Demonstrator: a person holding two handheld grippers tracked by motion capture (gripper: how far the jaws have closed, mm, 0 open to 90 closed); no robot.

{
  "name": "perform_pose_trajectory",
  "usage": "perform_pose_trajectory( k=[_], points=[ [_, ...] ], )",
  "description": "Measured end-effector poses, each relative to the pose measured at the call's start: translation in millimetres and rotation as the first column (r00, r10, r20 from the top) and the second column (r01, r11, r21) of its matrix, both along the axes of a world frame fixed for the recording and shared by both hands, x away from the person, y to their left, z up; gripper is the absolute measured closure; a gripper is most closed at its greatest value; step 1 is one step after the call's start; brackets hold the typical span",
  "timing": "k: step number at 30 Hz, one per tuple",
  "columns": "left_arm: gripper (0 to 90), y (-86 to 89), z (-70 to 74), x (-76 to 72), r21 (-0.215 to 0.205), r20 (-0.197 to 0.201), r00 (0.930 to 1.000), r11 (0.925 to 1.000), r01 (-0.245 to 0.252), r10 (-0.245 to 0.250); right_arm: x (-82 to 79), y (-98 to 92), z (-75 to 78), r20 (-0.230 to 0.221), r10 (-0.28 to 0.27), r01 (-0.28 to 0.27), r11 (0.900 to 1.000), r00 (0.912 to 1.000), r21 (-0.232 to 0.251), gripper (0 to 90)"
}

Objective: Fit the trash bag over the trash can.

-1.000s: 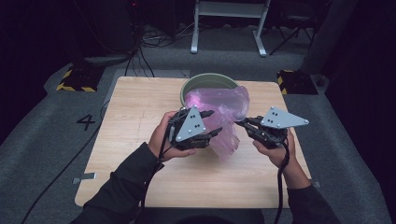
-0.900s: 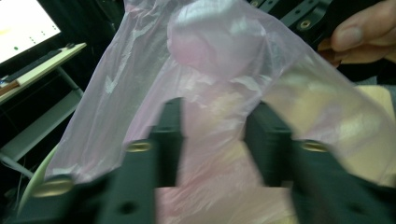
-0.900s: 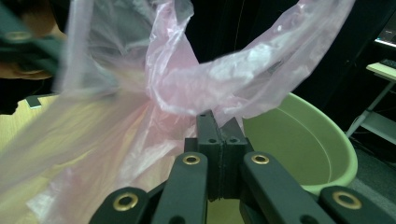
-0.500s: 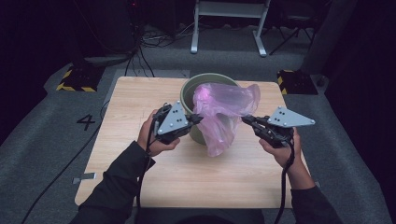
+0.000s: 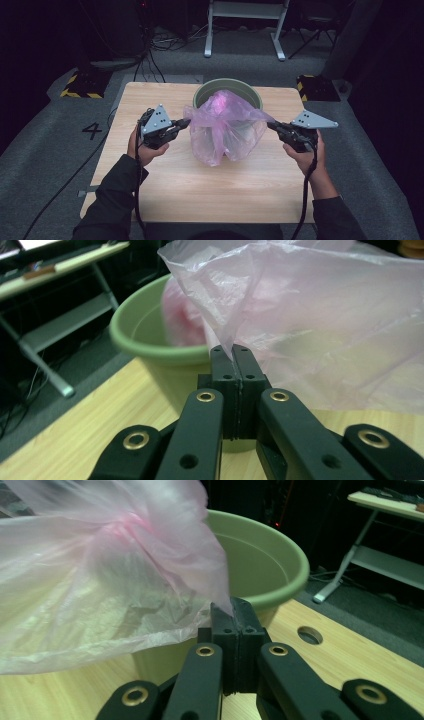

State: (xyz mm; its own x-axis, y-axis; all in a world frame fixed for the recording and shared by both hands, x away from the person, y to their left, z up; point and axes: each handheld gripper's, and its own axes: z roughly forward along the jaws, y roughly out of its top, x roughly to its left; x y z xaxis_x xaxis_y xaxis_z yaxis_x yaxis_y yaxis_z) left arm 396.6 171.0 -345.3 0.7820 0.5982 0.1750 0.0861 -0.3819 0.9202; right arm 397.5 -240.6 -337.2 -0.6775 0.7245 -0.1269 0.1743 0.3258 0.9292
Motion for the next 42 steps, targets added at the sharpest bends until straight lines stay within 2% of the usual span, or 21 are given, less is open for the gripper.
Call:
perform_pose_trajectory(
  k=[5, 8, 12, 15, 16, 17, 18, 20, 21, 24, 26, 29, 30, 31, 33, 34, 37, 38, 39, 40, 42],
  points=[
    [89.0, 5.3, -8.0, 12.3, 0.021, -0.010, 0.9985, 0.9984, -0.053, 0.053, 10.6, -2.2, -5.0, -0.017, -0.034, 0.034, 0.999, 0.9993, -0.014, 90.0],
    [89.0, 7.9, -13.4, 21.4, 0.021, -0.023, 0.9969, 0.9970, -0.075, 0.075, 17.1, -2.8, -8.9, -0.020, -0.060, 0.059, 0.997, 0.9980, -0.042, 90.0],
    [86.6, 10.7, -20.6, 34.5, 0.028, -0.036, 0.9906, 0.9910, -0.131, 0.132, 29.3, -8.3, -18.7, -0.055, -0.096, 0.093, 0.994, 0.9939, -0.051, 90.0],
    [83.3, 13.1, -22.1, 37.4, 0.026, -0.044, 0.9878, 0.9886, -0.148, 0.149, 32.8, -12.1, -21.1, -0.069, -0.107, 0.104, 0.994, 0.9919, -0.043, 90.0],
    [79.5, 14.0, -22.3, 37.2, 0.016, -0.046, 0.9863, 0.9873, -0.158, 0.158, 33.8, -14.3, -21.5, -0.072, -0.111, 0.109, 0.993, 0.9912, -0.037, 90.0],
    [69.8, 14.6, -21.1, 35.6, 0.019, -0.045, 0.9846, 0.9856, -0.168, 0.169, 34.2, -16.3, -21.5, -0.073, -0.110, 0.108, 0.994, 0.9912, -0.030, 90.0],
    [43.7, 15.8, -17.6, 27.7, 0.037, -0.047, 0.9881, 0.9887, -0.145, 0.147, 32.7, -18.8, -20.5, -0.072, -0.106, 0.104, 0.994, 0.9918, -0.027, 90.0],
    [29.1, 17.2, -15.7, 21.3, 0.035, -0.035, 0.9868, 0.9870, -0.157, 0.158, 29.8, -19.4, -18.6, -0.059, -0.108, 0.106, 0.994, 0.9924, -0.036, 90.0],
    [29.1, 20.3, -12.8, 15.3, 0.026, -0.032, 0.9868, 0.9871, -0.158, 0.159, 29.8, -19.4, -18.6, -0.059, -0.108, 0.106, 0.994, 0.9924, -0.036, 90.0],
    [19.6, 32.2, -0.7, -3.9, -0.020, -0.028, 0.9899, 0.9900, -0.139, 0.139, 24.2, -16.6, -15.0, -0.034, -0.109, 0.107, 0.992, 0.9934, -0.063, 90.0],
    [18.9, 35.8, 8.6, -17.8, -0.055, -0.022, 0.9949, 0.9935, -0.099, 0.098, 23.7, -15.6, -14.5, -0.032, -0.106, 0.103, 0.992, 0.9939, -0.069, 90.0],
    [16.9, 30.2, 22.1, -38.4, -0.049, 0.029, 0.9989, 0.9981, -0.036, 0.038, 22.2, -11.6, -12.5, -0.025, -0.108, 0.106, 0.992, 0.9938, -0.075, 90.0],
    [16.8, 24.1, 29.5, -47.1, -0.066, 0.040, 0.9991, 0.9976, 0.018, -0.015, 22.2, -10.8, -12.0, -0.023, -0.110, 0.108, 0.991, 0.9937, -0.074, 89.7],
    [16.8, 24.1, 29.5, -47.1, -0.066, 0.040, 0.9991, 0.9976, 0.018, -0.015, 22.2, -10.8, -12.0, -0.023, -0.110, 0.108, 0.991, 0.9937, -0.074, 89.7],
    [16.8, 15.8, 33.6, -53.3, -0.085, 0.040, 0.9965, 0.9935, 0.077, -0.073, 22.4, -9.2, -11.2, -0.023, -0.108, 0.106, 0.992, 0.9939, -0.075, 89.5],
    [16.2, 10.0, 34.2, -55.5, -0.077, 0.044, 0.9943, 0.9920, 0.101, -0.097, 22.7, -7.5, -10.7, -0.022, -0.104, 0.102, 0.992, 0.9944, -0.078, 89.1],
    [16.1, -9.6, 31.8, -53.5, 0.002, 0.056, 0.9948, 0.9964, 0.085, -0.084, 23.3, -6.3, -10.1, -0.017, -0.099, 0.097, 0.992, 0.9950, -0.082, 89.1],
    [17.7, -18.9, 27.9, -43.0, 0.045, 0.071, 0.9974, 0.9990, 0.005, -0.008, 24.1, -5.6, -10.0, -0.017, -0.100, 0.098, 0.991, 0.9949, -0.088, 89.1],
    [25.0, -18.9, 27.9, -43.0, 0.045, 0.071, 0.9974, 0.9990, 0.005, -0.008, 24.1, -5.6, -10.0, -0.017, -0.100, 0.098, 0.991, 0.9949, -0.088, 89.1],
    [25.0, -21.1, 26.2, -35.6, 0.051, 0.070, 0.9974, 0.9985, -0.022, 0.019, 24.8, -5.5, -10.2, -0.020, -0.097, 0.095, 0.991, 0.9951, -0.089, 89.1],
    [35.5, -23.6, 23.6, -19.5, 0.055, 0.055, 0.9972, 0.9970, -0.054, 0.051, 26.4, -5.7, -11.0, -0.024, -0.099, 0.096, 0.991, 0.9948, -0.096, 89.9]
  ],
)
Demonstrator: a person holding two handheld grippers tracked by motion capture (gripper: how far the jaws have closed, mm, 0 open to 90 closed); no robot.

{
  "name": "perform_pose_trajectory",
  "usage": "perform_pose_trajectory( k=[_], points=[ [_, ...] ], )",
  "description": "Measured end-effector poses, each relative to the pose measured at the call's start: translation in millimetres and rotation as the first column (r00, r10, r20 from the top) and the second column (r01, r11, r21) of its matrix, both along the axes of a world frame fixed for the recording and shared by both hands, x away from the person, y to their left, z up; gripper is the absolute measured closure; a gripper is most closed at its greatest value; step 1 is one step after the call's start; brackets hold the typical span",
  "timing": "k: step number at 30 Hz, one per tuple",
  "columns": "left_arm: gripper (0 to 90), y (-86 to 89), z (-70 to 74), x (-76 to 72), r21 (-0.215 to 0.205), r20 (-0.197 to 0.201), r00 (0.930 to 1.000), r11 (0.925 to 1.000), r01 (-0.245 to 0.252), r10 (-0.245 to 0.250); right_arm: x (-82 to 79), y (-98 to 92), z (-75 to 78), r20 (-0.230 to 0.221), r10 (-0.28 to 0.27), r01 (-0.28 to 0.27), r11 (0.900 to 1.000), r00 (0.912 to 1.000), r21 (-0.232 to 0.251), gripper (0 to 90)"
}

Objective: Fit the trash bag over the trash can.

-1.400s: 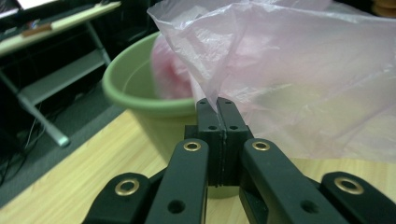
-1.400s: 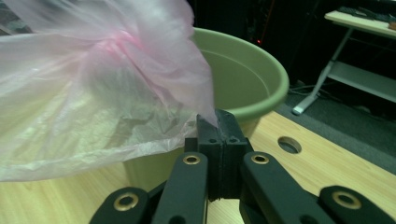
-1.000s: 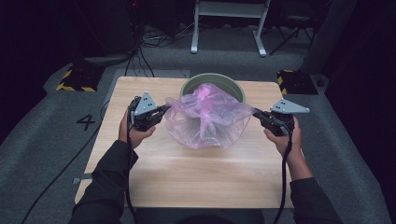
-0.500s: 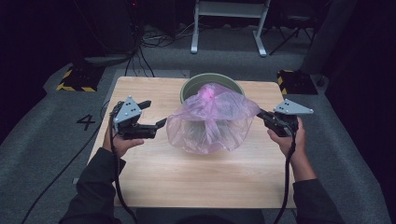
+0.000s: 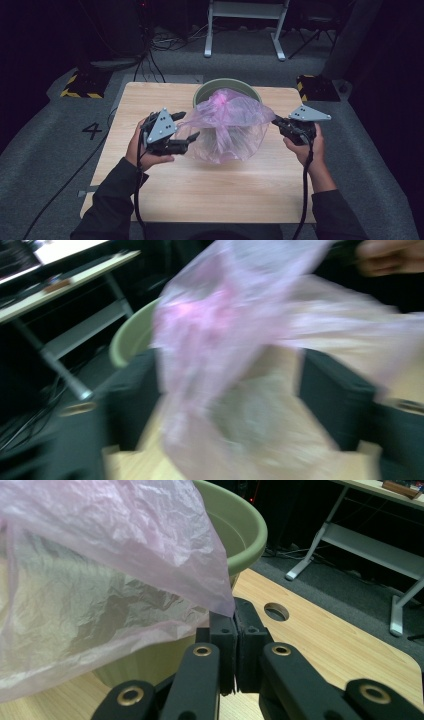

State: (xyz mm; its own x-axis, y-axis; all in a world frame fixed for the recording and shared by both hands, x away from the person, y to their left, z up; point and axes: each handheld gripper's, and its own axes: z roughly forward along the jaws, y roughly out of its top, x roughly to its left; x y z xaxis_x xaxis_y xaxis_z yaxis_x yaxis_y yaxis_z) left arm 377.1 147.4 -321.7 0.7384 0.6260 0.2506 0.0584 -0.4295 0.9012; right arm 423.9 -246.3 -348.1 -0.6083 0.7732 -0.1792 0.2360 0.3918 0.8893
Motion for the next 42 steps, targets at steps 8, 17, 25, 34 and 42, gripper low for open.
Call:
perform_pose_trajectory(
  k=[8, 17, 25, 34, 42],
  points=[
    [87.6, -4.9, -7.5, 45.7, 0.018, 0.000, 0.9996, 0.9995, 0.028, -0.028, 15.7, 0.3, -3.3, -0.032, -0.022, 0.022, 1.000, 0.9992, -0.018, 90.0],
    [89.9, -10.9, -9.9, 78.2, 0.007, -0.033, 0.9982, 0.9987, -0.050, 0.050, 34.1, -0.9, -2.1, -0.034, -0.074, 0.071, 0.994, 0.9967, -0.087, 90.0],
    [89.8, -3.6, -24.3, 112.1, -0.046, -0.106, 0.9846, 0.9885, -0.144, 0.139, 52.2, 3.2, -15.9, -0.085, -0.087, 0.079, 0.993, 0.9926, -0.088, 90.0],
    [89.9, 1.1, -46.6, 137.9, -0.070, -0.177, 0.9624, 0.9729, -0.221, 0.206, 65.3, 10.6, -27.9, -0.130, -0.078, 0.066, 0.994, 0.9885, -0.089, 90.0],
    [89.9, -1.1, -61.4, 150.7, -0.111, -0.242, 0.9543, 0.9720, -0.207, 0.175, 73.3, 13.4, -37.9, -0.164, -0.049, 0.039, 0.997, 0.9852, -0.062, 90.0]
  ],
)
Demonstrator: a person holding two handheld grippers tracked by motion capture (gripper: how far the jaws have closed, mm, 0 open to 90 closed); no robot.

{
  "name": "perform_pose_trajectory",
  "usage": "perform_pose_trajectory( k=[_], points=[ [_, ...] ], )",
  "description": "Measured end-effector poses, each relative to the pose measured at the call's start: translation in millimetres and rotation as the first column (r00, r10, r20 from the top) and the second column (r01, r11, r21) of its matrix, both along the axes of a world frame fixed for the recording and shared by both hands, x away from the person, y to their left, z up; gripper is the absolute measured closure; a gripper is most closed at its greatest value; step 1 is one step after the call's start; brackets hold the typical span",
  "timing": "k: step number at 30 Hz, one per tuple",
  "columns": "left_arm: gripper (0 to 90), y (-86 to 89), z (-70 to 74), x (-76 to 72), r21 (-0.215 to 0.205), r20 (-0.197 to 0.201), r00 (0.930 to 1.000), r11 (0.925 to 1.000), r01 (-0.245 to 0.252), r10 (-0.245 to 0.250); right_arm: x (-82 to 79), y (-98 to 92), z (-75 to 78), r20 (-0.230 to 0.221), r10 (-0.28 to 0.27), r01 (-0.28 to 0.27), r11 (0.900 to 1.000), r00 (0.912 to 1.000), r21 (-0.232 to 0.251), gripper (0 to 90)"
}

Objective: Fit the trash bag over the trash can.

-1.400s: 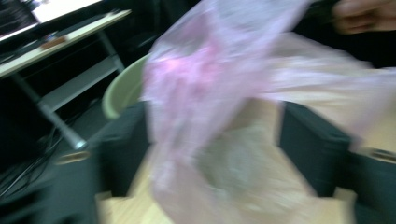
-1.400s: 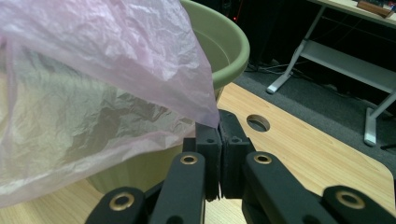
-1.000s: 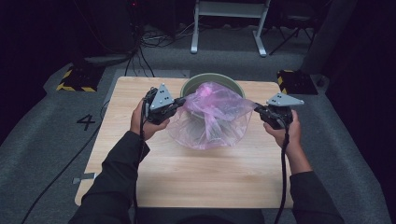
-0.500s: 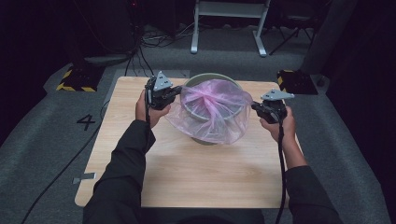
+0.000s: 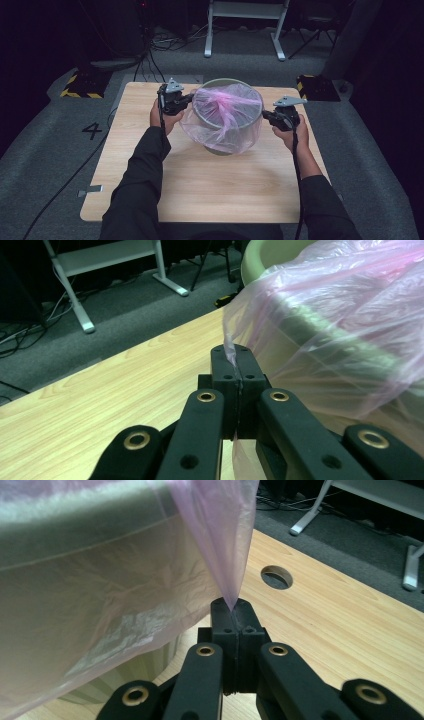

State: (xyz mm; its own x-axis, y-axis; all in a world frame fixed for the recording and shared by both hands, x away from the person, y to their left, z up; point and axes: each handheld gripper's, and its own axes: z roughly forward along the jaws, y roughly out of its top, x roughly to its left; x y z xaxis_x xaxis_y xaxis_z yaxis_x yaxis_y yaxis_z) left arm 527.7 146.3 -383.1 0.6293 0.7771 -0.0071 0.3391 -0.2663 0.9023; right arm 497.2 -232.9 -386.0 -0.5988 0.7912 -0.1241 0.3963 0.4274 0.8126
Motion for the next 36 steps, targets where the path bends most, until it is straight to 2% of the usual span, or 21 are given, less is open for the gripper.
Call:
perform_pose_trajectory(
  k=[2, 3, 5, 6, 7, 9, 11, 12, 15, 17, 19, 21, 22, 23, 24, 26, 29, 30, 34, 36],
  points=[
    [89.9, -2.1, -0.6, -1.1, -0.006, -0.001, 1.0000, 1.0000, 0.006, -0.006, 0.3, 1.5, -0.6, 0.002, 0.001, -0.001, 1.000, 1.0000, -0.005, 90.0],
    [89.9, -2.8, -0.5, -2.0, 0.004, 0.007, 1.0000, 1.0000, 0.003, -0.003, 0.4, 3.0, -1.0, 0.003, -0.001, 0.001, 1.000, 1.0000, -0.010, 90.0],
    [89.8, -1.2, 2.0, -3.5, 0.005, 0.032, 0.9991, 0.9996, -0.028, 0.028, 1.2, 6.4, -1.9, 0.008, -0.001, 0.002, 1.000, 1.0000, -0.021, 90.0],
    [89.8, 4.0, 6.5, -5.6, -0.026, 0.068, 0.9967, 0.9987, -0.043, 0.045, 1.8, 9.1, -0.6, 0.029, -0.011, 0.013, 0.998, 0.9995, -0.063, 90.0],
    [89.8, 4.0, 6.5, -5.6, -0.026, 0.068, 0.9967, 0.9987, -0.043, 0.045, 1.8, 9.1, -0.6, 0.029, -0.011, 0.013, 0.998, 0.9995, -0.063, 90.0],
    [89.8, 8.9, 10.5, -6.1, -0.052, 0.092, 0.9943, 0.9975, -0.049, 0.054, 2.7, 8.1, 2.5, 0.042, -0.022, 0.025, 0.998, 0.9989, -0.053, 90.0],
    [89.8, 11.6, 13.3, -4.7, -0.046, 0.110, 0.9911, 0.9965, -0.070, 0.075, 2.8, 5.7, 6.5, 0.061, -0.036, 0.038, 0.999, 0.9975, -0.039, 90.0],
    [89.8, 12.7, 13.9, -3.5, -0.048, 0.121, 0.9892, 0.9958, -0.078, 0.083, 3.2, 5.4, 8.0, 0.069, -0.048, 0.052, 0.998, 0.9964, -0.048, 90.0],
    [89.9, 14.1, 15.2, 1.3, -0.071, 0.122, 0.9873, 0.9931, -0.093, 0.101, 6.0, 2.9, 13.1, 0.077, -0.068, 0.072, 0.996, 0.9947, -0.045, 90.0],
    [89.9, 11.6, 15.1, 6.2, -0.057, 0.107, 0.9887, 0.9934, -0.100, 0.106, 7.1, 1.4, 16.0, 0.078, -0.077, 0.080, 0.996, 0.9940, -0.033, 90.0],
    [89.9, 5.8, 11.8, 12.6, -0.006, 0.078, 0.9905, 0.9936, -0.112, 0.113, 9.6, 1.9, 15.4, 0.074, -0.081, 0.084, 0.996, 0.9940, -0.040, 90.0],
    [90.0, 0.2, 7.0, 19.2, 0.027, 0.029, 0.9933, 0.9933, -0.113, 0.112, 13.9, 3.5, 10.8, 0.037, -0.078, 0.080, 0.995, 0.9962, -0.053, 90.0],
    [90.0, -4.3, 2.5, 24.0, 0.041, -0.009, 0.9946, 0.9939, -0.103, 0.103, 17.2, 3.7, 5.9, 0.004, -0.076, 0.076, 0.996, 0.9971, -0.044, 90.0],
    [89.9, -4.3, 2.5, 24.0, 0.041, -0.009, 0.9946, 0.9939, -0.103, 0.103, 17.2, 3.7, 5.9, 0.004, -0.076, 0.076, 0.996, 0.9971, -0.044, 90.0],
    [90.0, -6.9, 0.7, 25.6, 0.042, -0.022, 0.9952, 0.9947, -0.094, 0.095, 19.7, 3.3, 2.8, -0.025, -0.068, 0.068, 0.998, 0.9974, -0.009, 90.0],
    [90.0, -11.7, -1.5, 27.2, 0.053, -0.044, 0.9961, 0.9959, -0.074, 0.076, 21.3, 4.5, 0.9, -0.039, -0.060, 0.059, 0.998, 0.9975, -0.009, 90.0],
    [90.0, -16.9, -3.4, 29.1, 0.053, -0.056, 0.9960, 0.9964, -0.066, 0.069, 22.6, 7.2, -0.1, -0.041, -0.058, 0.057, 0.998, 0.9975, -0.017, 90.0],
    [89.9, -18.7, -4.4, 29.5, 0.055, -0.064, 0.9964, 0.9971, -0.053, 0.057, 23.8, 10.7, -0.5, -0.037, -0.061, 0.059, 0.997, 0.9975, -0.039, 90.0],
    [90.0, -19.8, -6.6, 32.4, 0.058, -0.076, 0.9956, 0.9970, -0.051, 0.055, 27.0, 14.8, -1.3, -0.045, -0.058, 0.056, 0.997, 0.9973, -0.044, 90.0],
    [90.0, -21.6, -8.1, 36.6, 0.073, -0.092, 0.9947, 0.9966, -0.038, 0.045, 31.4, 16.3, -2.0, -0.047, -0.060, 0.058, 0.998, 0.9971, -0.040, 90.0]
  ],
)
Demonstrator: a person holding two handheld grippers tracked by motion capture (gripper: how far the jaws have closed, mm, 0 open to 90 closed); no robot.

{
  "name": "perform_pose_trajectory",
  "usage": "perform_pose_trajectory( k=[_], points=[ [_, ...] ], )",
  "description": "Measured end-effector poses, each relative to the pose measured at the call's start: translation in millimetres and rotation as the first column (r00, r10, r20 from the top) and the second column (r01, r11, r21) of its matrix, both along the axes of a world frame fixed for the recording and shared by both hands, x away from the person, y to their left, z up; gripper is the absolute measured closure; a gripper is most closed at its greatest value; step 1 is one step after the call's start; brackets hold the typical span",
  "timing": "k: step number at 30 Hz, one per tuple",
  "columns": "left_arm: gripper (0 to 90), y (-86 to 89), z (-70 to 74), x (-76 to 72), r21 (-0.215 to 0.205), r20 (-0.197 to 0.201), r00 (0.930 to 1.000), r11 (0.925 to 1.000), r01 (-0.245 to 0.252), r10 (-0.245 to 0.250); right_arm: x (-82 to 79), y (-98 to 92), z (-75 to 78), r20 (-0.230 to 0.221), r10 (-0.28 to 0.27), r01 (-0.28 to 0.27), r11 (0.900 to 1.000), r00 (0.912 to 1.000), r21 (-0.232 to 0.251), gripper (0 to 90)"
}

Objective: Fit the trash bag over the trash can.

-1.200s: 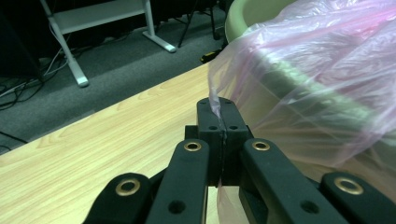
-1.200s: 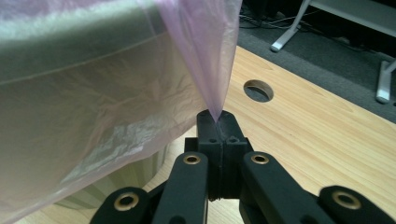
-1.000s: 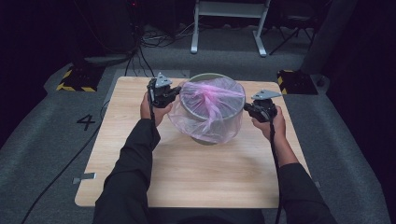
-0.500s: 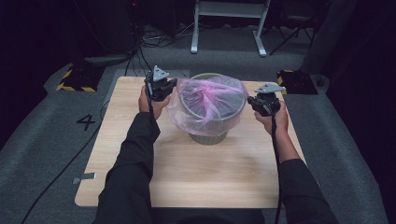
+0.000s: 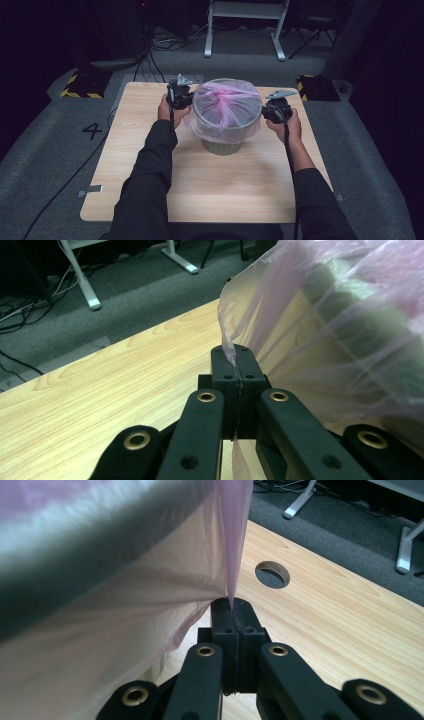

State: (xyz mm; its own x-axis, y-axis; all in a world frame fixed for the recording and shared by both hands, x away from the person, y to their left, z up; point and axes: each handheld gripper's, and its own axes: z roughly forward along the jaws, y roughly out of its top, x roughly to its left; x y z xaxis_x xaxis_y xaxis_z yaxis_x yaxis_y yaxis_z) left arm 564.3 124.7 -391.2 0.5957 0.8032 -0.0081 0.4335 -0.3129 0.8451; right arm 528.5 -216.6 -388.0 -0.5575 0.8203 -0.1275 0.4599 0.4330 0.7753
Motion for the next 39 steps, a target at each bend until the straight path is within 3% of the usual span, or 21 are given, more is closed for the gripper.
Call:
perform_pose_trajectory(
  k=[3, 8, 11, 15, 17, 18, 19, 20, 21, 23, 24, 25, 26, 27, 28, 29, 33, 34, 37, 39],
  points=[
    [90.0, -1.0, -3.7, 6.1, 0.010, -0.008, 1.0000, 0.9999, 0.003, -0.003, 4.8, 1.3, 1.0, -0.014, 0.003, -0.002, 1.000, 0.9999, 0.015, 90.0],
    [90.0, 0.9, -13.6, 12.7, -0.008, -0.072, 0.9974, 1.0000, -0.001, 0.000, 15.0, -0.4, -6.9, -0.058, 0.014, -0.012, 0.999, 0.9982, 0.043, 90.0],
    [90.0, 0.2, -20.6, 15.7, 0.028, -0.117, 0.9932, 0.9996, -0.001, 0.004, 18.4, -3.0, -10.2, -0.083, -0.005, 0.007, 0.999, 0.9966, 0.033, 90.0],
    [90.0, 5.3, -26.7, 14.5, -0.004, -0.123, 0.9924, 1.0000, 0.000, -0.001, 20.6, -12.1, -18.1, -0.115, -0.006, 0.014, 0.997, 0.9933, 0.073, 90.0],
    [89.9, 7.0, -27.8, 13.1, -0.007, -0.120, 0.9927, 1.0000, -0.001, 0.000, 18.3, -15.4, -18.9, -0.107, -0.003, 0.013, 0.996, 0.9942, 0.093, 90.0],
    [89.7, 8.5, -27.4, 12.0, -0.021, -0.108, 0.9942, 0.9998, -0.004, 0.001, 11.5, -18.0, -15.9, -0.067, 0.020, -0.012, 0.994, 0.9976, 0.111, 84.6],
    [89.7, 9.3, -26.3, 10.3, -0.032, -0.097, 0.9952, 0.9994, -0.012, 0.009, 11.5, -18.0, -15.9, -0.067, 0.020, -0.012, 0.994, 0.9976, 0.111, 84.6],
    [85.4, 11.3, -23.1, 6.8, -0.041, -0.073, 0.9972, 0.9990, -0.020, 0.017, 0.5, -22.1, -10.9, -0.011, 0.035, -0.033, 0.993, 0.9993, 0.117, 76.5],
    [83.4, 11.3, -23.1, 6.8, -0.041, -0.073, 0.9972, 0.9990, -0.020, 0.017, 0.5, -22.1, -10.9, -0.011, 0.035, -0.033, 0.993, 0.9993, 0.117, 76.5],
    [82.1, 13.5, -18.5, 2.2, -0.027, -0.040, 0.9988, 0.9992, -0.029, 0.028, -11.9, -28.7, -6.8, 0.053, 0.069, -0.075, 0.990, 0.9962, 0.118, 67.9],
    [82.3, 15.6, -16.0, -0.3, -0.046, -0.032, 0.9992, 0.9986, -0.026, 0.025, -17.9, -32.5, -4.4, 0.069, 0.083, -0.091, 0.989, 0.9942, 0.115, 61.2],
    [82.3, 18.4, -13.2, -2.7, -0.056, -0.018, 0.9996, 0.9982, -0.021, 0.020, -24.6, -37.2, -2.2, 0.093, 0.118, -0.130, 0.983, 0.9886, 0.130, 58.9],
    [81.6, 22.2, -8.5, -7.7, -0.068, 0.007, 0.9996, 0.9974, -0.025, 0.026, -37.2, -44.7, 1.2, 0.108, 0.167, -0.183, 0.969, 0.9801, 0.163, 49.5],
    [79.8, 22.2, -8.5, -7.7, -0.068, 0.007, 0.9996, 0.9974, -0.025, 0.026, -37.2, -44.7, 1.2, 0.108, 0.167, -0.183, 0.969, 0.9801, 0.163, 49.5],
    [79.8, 24.1, -6.6, -9.6, -0.080, 0.016, 0.9995, 0.9965, -0.024, 0.026, -41.8, -46.9, 3.1, 0.086, 0.204, -0.217, 0.958, 0.9751, 0.189, 42.1],
    [78.2, 25.7, -5.0, -11.5, -0.092, 0.024, 0.9993, 0.9955, -0.025, 0.027, -47.5, -48.5, 4.1, 0.098, 0.234, -0.250, 0.945, 0.9673, 0.211, 39.3],
    [56.8, 32.0, 0.6, -24.1, -0.109, 0.049, 0.9979, 0.9933, -0.037, 0.043, -69.8, -46.7, 10.5, 0.142, 0.278, -0.304, 0.928, 0.9500, 0.215, 27.8],
    [54.1, 33.7, 1.6, -28.9, -0.112, 0.064, 0.9974, 0.9934, -0.025, 0.032, -76.0, -45.8, 12.6, 0.162, 0.284, -0.313, 0.929, 0.9451, 0.198, 26.2],
    [39.0, 41.9, 5.2, -44.5, -0.102, 0.087, 0.9961, 0.9948, -0.004, 0.013, -94.1, -40.1, 17.9, 0.254, 0.276, -0.299, 0.953, 0.9270, 0.055, 25.5],
    [32.7, 47.5, 6.7, -55.6, -0.066, 0.108, 0.9942, 0.9978, 0.009, -0.002, -99.6, -35.6, 21.1, 0.285, 0.287, -0.298, 0.954, 0.9147, -0.002, 24.9]
  ],
)
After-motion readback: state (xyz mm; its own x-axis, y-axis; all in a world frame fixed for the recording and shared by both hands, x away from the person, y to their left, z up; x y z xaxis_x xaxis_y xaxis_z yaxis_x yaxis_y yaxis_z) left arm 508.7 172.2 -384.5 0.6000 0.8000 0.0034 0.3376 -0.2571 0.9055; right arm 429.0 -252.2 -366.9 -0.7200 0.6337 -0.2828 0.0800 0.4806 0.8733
